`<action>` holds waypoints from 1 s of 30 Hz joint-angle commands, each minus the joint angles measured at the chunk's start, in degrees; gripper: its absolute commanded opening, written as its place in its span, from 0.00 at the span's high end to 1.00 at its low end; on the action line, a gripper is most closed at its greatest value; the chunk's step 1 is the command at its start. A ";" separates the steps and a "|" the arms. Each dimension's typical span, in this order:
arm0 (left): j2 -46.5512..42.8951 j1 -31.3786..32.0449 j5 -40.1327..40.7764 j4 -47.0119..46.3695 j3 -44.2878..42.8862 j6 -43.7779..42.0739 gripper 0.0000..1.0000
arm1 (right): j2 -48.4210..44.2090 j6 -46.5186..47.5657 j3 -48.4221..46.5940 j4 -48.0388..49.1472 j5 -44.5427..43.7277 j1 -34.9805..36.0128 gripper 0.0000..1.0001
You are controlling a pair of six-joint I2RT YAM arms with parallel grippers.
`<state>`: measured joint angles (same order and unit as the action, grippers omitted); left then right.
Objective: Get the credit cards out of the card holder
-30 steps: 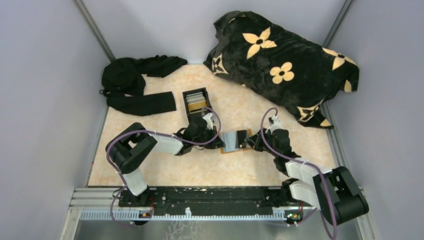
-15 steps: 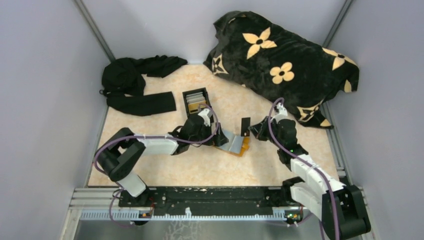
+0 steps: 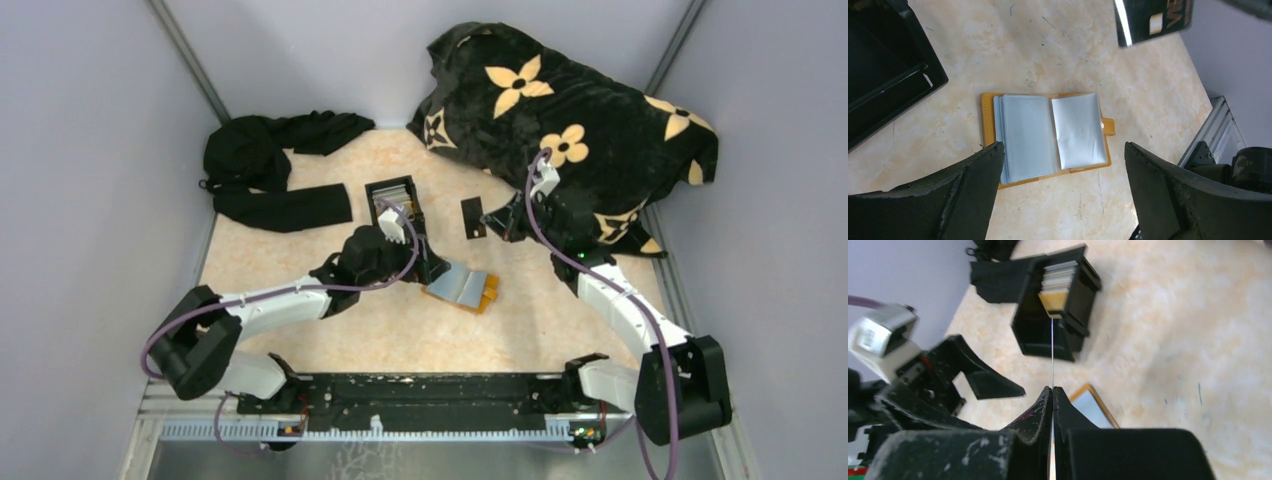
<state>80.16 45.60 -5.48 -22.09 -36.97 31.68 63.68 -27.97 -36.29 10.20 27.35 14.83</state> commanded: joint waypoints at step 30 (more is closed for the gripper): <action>2.63 -7.11 -21.33 -44.20 8.15 10.56 0.61 | -0.08 -15.16 4.69 25.11 18.32 4.84 1.00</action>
<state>82.26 38.48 -25.12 -61.01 -28.14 40.34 65.19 -41.32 -31.77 29.08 44.99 18.70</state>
